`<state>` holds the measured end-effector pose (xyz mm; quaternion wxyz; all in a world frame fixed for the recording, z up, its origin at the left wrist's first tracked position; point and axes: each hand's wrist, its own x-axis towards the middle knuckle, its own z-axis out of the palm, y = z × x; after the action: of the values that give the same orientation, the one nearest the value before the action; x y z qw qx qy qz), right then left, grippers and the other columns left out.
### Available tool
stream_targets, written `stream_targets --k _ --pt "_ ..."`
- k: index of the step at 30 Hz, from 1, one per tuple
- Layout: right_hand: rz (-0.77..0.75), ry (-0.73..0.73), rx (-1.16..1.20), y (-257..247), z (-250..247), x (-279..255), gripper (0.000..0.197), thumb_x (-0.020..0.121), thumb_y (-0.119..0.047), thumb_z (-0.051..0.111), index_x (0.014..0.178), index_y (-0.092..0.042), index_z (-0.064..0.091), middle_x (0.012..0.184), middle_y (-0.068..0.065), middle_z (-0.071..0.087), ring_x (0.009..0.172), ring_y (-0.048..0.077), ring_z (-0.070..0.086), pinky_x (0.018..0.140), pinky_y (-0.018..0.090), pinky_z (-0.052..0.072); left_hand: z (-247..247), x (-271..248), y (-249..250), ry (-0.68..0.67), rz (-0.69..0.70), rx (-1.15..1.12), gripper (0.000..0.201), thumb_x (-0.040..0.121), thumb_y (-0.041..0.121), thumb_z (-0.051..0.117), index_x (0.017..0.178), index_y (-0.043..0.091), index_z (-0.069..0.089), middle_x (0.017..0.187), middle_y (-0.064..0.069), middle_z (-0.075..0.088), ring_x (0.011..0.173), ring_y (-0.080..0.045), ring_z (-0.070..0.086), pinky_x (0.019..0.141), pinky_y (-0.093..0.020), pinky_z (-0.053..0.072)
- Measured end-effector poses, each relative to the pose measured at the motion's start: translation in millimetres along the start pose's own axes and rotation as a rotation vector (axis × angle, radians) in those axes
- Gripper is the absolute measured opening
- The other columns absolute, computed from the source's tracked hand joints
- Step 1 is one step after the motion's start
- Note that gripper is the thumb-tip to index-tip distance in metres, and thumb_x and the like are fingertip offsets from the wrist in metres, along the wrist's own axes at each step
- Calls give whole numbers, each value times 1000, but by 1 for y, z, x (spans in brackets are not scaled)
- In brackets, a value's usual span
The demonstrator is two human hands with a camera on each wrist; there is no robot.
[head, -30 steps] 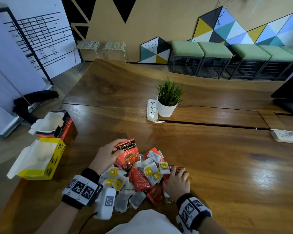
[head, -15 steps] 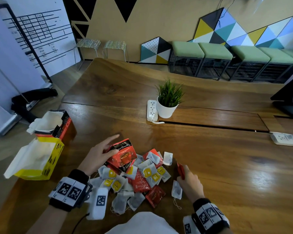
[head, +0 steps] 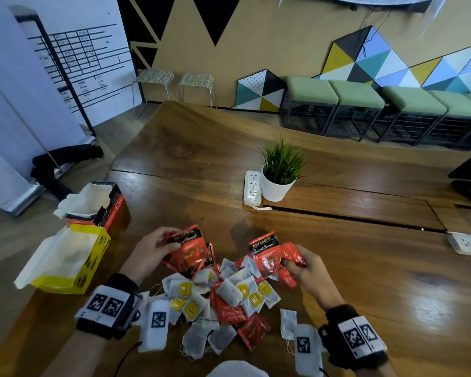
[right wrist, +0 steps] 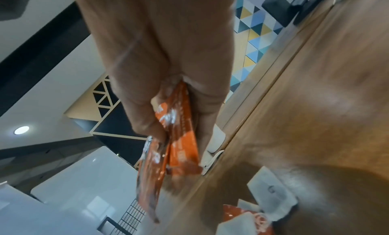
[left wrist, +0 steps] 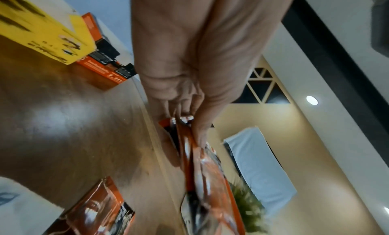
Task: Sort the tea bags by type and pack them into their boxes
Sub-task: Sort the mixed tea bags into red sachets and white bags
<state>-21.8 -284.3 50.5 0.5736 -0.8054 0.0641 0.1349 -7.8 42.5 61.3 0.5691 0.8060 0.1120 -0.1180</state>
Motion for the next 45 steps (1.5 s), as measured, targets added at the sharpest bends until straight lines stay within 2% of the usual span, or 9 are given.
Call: stream_targets --k 5,14,17,24,28,32,37,41,45 --pt "-86 114 -158 -34 22 59 21 88 -4 56 104 -18 58 96 5 68 86 19 66 78 34 55 -22 50 -4 187 -43 -36 46 92 3 48 134 21 44 145 -6 39 132 -26 38 107 -47 36" --pt "-333 -94 -795 -87 120 175 28 93 -14 45 121 -11 48 110 15 64 102 32 60 85 40 49 -17 163 -47 156 -242 -56 30 85 -8 49 87 20 61 125 -19 57 109 -37 58 94 -50 49" --pt "-408 -92 -911 -105 159 193 31 95 -13 42 126 -12 41 107 16 63 98 35 60 81 43 48 -12 183 -58 223 -253 -21 25 88 -2 49 103 17 60 126 -17 57 110 -34 56 95 -43 49" --pt "-422 -348 -958 -73 212 212 35 95 -18 42 129 -9 41 125 16 54 115 35 51 88 44 43 -26 173 -64 226 -126 421 44 90 4 48 133 7 47 138 -21 46 130 -34 40 110 -40 31" --pt "-332 -687 -1017 -54 199 214 73 93 -41 48 149 -16 9 158 8 4 145 25 2 114 49 15 -9 131 -64 357 -143 379 54 90 4 50 141 4 32 148 -18 31 139 -32 23 116 -40 17" --pt "-313 -586 -776 -56 147 197 70 94 -35 50 150 -22 10 158 6 6 143 22 12 116 39 12 5 84 -58 461 -149 290 57 92 1 46 143 2 23 149 -19 26 139 -31 19 114 -39 17" --pt "-308 -428 -897 -19 53 156 47 91 -17 55 137 -20 42 146 4 41 133 21 38 112 35 28 4 40 -64 -1 72 400 36 93 0 45 117 25 52 121 -3 52 107 -14 55 100 -30 44" --pt "-52 -521 -1069 20 15 116 64 90 -30 58 144 -35 23 154 2 21 139 23 22 113 45 26 9 20 -59 -441 19 665 59 93 20 54 145 27 25 139 -2 30 124 -16 40 102 -21 36" --pt "40 -617 -1004 27 29 77 86 85 -41 62 146 -41 2 157 1 0 143 31 6 110 55 24 40 14 -61 -490 -28 849 92 84 12 64 149 32 2 149 -10 8 137 -27 21 110 -31 32"
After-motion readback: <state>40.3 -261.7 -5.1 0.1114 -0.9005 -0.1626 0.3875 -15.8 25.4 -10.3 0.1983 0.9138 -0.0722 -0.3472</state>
